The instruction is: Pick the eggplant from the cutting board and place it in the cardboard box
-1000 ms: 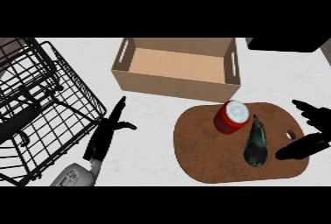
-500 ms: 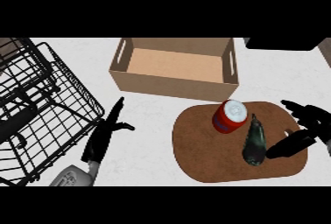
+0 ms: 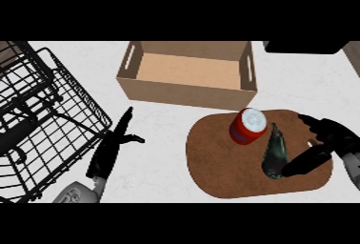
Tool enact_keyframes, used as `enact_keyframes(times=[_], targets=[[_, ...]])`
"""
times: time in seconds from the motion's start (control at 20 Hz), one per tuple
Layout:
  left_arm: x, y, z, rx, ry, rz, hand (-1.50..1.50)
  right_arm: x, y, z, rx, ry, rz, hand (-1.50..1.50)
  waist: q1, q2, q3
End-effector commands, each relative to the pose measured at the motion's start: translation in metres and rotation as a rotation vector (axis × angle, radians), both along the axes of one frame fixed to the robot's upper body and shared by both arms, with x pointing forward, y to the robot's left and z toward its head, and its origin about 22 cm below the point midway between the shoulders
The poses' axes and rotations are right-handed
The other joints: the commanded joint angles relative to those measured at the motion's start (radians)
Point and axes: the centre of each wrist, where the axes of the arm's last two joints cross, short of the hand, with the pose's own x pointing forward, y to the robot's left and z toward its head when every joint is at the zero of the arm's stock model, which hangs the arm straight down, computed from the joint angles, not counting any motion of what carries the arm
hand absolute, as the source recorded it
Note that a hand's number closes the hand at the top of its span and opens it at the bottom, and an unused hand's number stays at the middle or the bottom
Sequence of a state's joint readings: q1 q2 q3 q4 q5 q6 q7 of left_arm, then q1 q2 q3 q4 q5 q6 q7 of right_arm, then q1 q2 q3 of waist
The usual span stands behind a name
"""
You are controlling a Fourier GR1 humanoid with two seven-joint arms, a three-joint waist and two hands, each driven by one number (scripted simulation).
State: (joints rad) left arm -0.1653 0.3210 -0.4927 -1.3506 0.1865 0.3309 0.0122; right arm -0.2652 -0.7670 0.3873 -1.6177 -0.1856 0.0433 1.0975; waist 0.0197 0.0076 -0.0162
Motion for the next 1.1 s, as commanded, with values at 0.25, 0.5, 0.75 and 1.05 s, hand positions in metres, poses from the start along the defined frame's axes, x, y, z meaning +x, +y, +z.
enact_keyframes(times=[0.25,0.5,0.75,1.05], targets=[[0.01,0.05,0.024,0.144,-0.114,0.196,0.0,0.006,0.01,-0.008,-0.043,0.068,-0.069,-1.5,0.018,-0.012,0.016],[0.01,0.062,0.024,0.125,-0.093,0.194,0.0,0.007,0.021,-0.013,-0.037,0.05,-0.064,-1.5,0.016,-0.01,0.016],[0.007,0.07,0.028,0.146,-0.084,0.198,0.0,0.001,0.011,-0.026,-0.031,0.061,-0.068,-1.5,0.006,-0.013,0.016],[0.003,0.064,0.025,0.12,-0.09,0.206,0.0,-0.002,0.024,-0.042,-0.022,0.074,-0.053,-1.5,0.009,-0.013,0.016]])
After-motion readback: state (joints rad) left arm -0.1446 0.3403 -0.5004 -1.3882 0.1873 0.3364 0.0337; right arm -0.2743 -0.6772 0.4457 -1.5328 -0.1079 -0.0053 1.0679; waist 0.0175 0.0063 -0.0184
